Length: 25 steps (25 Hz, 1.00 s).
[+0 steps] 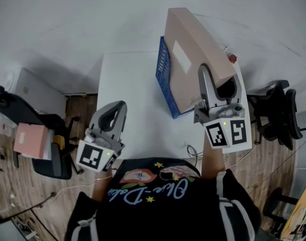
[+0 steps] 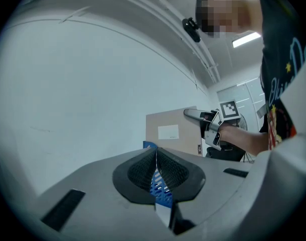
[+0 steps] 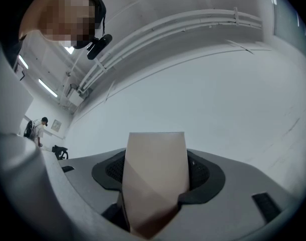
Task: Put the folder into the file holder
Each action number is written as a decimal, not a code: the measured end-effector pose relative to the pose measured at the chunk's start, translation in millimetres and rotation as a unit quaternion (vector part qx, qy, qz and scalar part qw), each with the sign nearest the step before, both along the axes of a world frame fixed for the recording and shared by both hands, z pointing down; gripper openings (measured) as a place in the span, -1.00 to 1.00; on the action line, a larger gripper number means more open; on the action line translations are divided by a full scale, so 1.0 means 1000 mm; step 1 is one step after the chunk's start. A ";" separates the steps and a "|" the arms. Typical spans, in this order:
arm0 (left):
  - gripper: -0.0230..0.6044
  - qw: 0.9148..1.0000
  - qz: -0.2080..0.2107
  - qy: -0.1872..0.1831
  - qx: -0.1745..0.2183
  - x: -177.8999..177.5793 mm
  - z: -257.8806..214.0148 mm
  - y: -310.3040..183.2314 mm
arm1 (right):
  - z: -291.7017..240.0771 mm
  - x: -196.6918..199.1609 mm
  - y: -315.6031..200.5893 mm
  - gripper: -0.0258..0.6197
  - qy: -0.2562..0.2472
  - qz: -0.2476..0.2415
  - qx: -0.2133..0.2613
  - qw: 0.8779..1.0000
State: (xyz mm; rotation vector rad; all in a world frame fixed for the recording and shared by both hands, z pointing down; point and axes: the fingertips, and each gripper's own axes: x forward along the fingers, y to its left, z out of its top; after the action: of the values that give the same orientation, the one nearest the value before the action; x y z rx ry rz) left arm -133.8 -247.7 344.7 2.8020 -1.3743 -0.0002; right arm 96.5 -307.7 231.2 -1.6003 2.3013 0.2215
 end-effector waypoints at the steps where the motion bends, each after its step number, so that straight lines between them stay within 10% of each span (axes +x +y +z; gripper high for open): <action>1: -0.91 1.000 0.000 -0.001 0.001 0.000 0.000 0.000 | 0.002 0.000 -0.001 -0.07 0.000 0.000 -0.001 1.000; 25: -0.91 1.000 -0.006 -0.004 0.012 -0.003 0.000 0.011 | 0.045 -0.006 -0.005 -0.07 0.013 -0.004 -0.022 1.000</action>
State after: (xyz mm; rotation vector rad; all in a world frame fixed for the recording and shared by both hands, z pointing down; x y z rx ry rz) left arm -136.8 -236.7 344.5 2.8149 -1.4032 -0.0048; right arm 90.2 -312.3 276.6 -1.6178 2.3467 0.1914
